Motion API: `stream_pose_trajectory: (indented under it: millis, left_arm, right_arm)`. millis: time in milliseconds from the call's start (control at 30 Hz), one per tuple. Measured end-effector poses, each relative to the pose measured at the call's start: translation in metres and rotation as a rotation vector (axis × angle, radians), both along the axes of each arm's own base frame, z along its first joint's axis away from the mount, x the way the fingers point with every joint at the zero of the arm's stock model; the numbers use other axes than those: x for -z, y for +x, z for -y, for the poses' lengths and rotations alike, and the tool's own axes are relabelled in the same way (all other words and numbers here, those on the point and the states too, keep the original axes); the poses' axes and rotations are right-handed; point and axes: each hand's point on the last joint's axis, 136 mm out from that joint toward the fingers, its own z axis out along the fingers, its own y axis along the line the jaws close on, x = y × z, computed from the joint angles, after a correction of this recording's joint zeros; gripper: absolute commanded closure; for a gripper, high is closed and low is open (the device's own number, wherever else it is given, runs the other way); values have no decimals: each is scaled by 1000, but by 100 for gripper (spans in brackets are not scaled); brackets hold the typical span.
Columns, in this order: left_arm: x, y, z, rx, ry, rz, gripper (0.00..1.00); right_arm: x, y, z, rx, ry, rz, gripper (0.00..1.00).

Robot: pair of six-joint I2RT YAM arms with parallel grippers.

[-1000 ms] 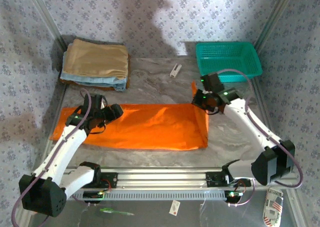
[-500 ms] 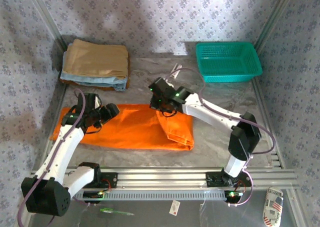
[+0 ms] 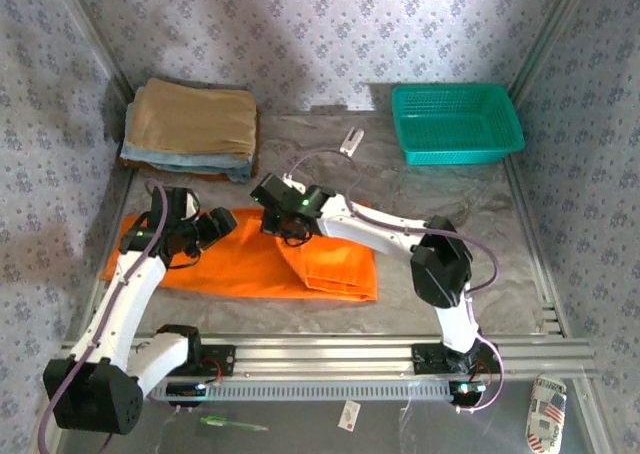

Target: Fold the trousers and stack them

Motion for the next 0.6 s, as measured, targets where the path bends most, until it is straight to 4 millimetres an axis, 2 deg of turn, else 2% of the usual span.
stream_pose_trajectory:
  millis: [33,100,133,233,333,400,500,600]
  left_arm:
    - [0,0,-1,-4,0,-2,24]
    - [1,0,-3,-8,-1,-5,21]
    - [1,0,-4,-14,0,-6,21]
    - [-1,-1,-9,-27,2,-8,20]
    - [-8,-2,-11,-32,0,8,20]
    - [-13,-2,-9,-29,-8,23,23]
    - [-14,-3,-4,-10,-18,23,30]
    - [-11,-6,17,64,-11,18,36]
  right_arm:
    - [4,-2,-4,-5,-4,-7,91]
    - [12,-2,-12,-7,-6,-27,55]
    - [16,-4,-17,-20,0,-39,48]
    - [19,-10,-31,-65,29,-73,36]
    - [10,-15,-32,-108,39,-72,33]
    - [-2,-18,-25,-129,47,-55,33]
    - [-28,-21,8,-130,49,-11,38]
    - [-51,-13,64,-74,52,35,43]
